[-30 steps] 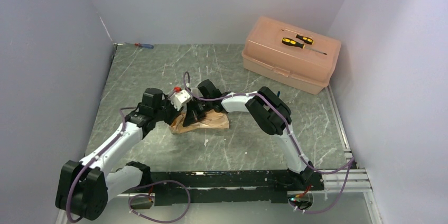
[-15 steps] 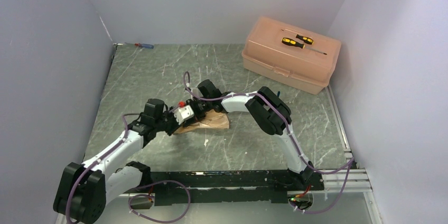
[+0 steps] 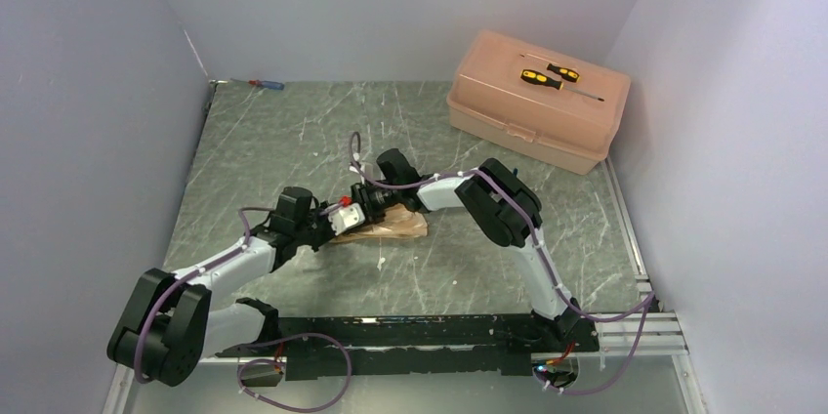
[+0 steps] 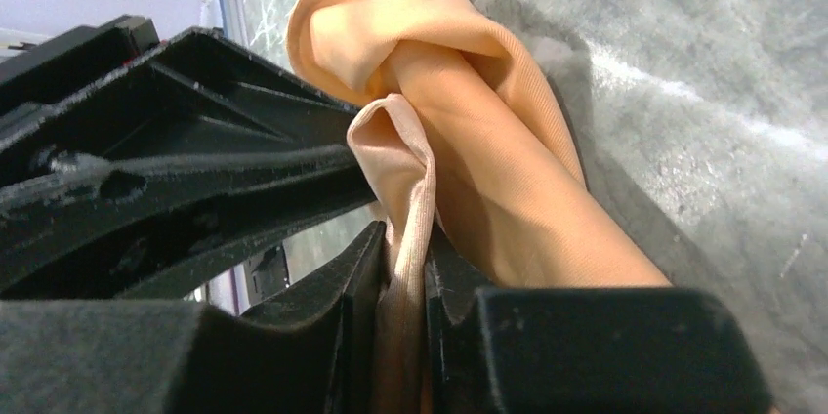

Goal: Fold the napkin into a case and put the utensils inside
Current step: Grasp the top corner of the smaller rectangle folded napkin from the folded napkin.

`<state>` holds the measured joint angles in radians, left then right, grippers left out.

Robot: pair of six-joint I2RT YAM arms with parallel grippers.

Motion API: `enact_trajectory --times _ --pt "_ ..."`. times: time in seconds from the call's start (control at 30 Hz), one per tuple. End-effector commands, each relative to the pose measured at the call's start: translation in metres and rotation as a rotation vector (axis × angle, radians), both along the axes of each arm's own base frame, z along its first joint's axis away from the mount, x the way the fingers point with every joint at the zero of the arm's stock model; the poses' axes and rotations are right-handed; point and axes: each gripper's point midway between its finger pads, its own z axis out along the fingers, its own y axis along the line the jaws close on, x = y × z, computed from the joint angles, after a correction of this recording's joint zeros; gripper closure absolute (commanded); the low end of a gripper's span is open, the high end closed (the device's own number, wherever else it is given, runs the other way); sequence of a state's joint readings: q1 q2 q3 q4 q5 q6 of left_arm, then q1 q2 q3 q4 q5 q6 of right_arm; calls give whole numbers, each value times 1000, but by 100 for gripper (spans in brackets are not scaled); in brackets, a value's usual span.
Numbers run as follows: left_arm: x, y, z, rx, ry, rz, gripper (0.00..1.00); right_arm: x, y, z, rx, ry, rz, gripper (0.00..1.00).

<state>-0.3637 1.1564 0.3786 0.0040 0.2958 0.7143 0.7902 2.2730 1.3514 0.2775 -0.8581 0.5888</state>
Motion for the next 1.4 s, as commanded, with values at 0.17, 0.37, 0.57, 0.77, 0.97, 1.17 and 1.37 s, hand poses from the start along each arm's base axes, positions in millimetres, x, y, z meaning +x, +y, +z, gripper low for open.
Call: enact_trajectory --times 0.17,0.37,0.57,0.77,0.97,1.17,1.37 --pt "24 4 19 -17 -27 118 75 -2 -16 7 33 -26 -7 68" --pt "18 4 19 -44 35 165 77 0 -13 15 56 -52 -16 65" --pt "18 0 22 -71 45 177 78 -2 -7 27 66 -95 -1 64" --pt "18 1 19 -75 44 182 78 -2 -3 40 99 -103 6 61" --pt "17 1 20 -82 53 198 80 -1 1 54 133 -107 14 59" --pt "18 3 21 -100 70 248 82 -1 0 50 126 -117 8 49" --pt "18 1 28 -142 122 313 85 4 -2 50 78 -215 -7 48"
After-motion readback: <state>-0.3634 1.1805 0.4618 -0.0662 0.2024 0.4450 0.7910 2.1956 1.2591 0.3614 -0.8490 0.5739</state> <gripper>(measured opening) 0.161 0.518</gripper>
